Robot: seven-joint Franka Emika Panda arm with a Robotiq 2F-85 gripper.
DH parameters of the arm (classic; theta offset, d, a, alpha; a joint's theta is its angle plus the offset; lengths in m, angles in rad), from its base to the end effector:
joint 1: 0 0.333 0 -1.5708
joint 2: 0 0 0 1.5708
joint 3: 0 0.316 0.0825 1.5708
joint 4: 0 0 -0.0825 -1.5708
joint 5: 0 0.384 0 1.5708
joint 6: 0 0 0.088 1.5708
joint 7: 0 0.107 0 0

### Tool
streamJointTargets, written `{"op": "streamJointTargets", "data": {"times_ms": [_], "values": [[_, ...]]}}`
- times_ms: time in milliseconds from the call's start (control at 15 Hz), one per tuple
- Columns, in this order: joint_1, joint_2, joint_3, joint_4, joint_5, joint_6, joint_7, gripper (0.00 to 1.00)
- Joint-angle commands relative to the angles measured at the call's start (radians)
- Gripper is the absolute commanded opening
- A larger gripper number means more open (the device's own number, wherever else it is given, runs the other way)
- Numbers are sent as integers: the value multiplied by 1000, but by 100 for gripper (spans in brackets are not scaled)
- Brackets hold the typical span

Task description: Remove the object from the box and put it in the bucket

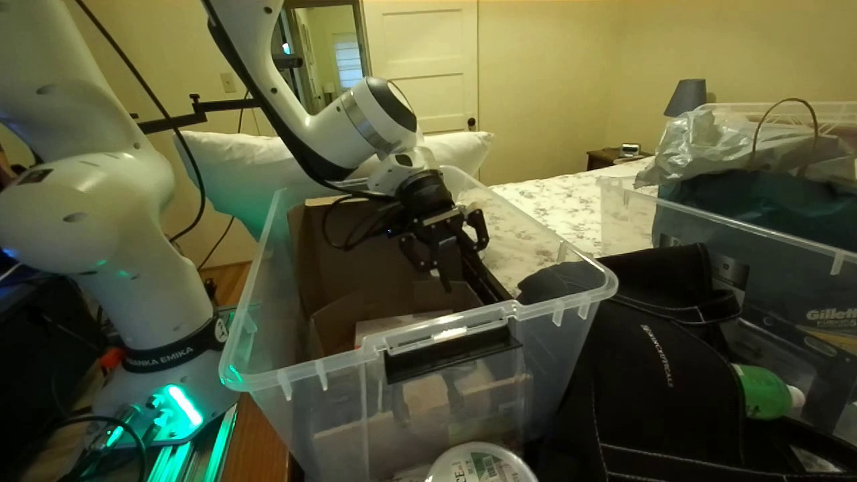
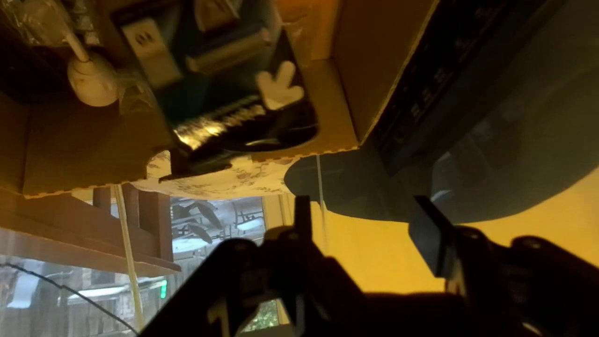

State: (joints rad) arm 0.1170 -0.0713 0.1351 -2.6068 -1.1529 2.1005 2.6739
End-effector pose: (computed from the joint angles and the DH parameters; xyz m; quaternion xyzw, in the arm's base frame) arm 0.4027 0.0578 0.2677 0.6335 -0.6343 0.3816 0.2254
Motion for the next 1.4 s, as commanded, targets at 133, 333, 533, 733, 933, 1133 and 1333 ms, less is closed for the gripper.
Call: {"op": "streamJointTargets", "data": {"times_ms": [133, 333, 533, 733, 933, 1133, 1333], "values": [[37, -220, -2, -47, 119, 73, -295, 99], [53, -342, 0, -51, 183, 50, -472, 100], [79, -484, -24, -68, 233, 113, -684, 100], [117, -594, -45, -69, 373, 163, -896, 100], [156, -688, -56, -67, 569, 160, -1121, 100], [171, -765, -40, -56, 800, 128, -1339, 100], [190, -813, -40, -42, 1018, 62, -1537, 100]]}}
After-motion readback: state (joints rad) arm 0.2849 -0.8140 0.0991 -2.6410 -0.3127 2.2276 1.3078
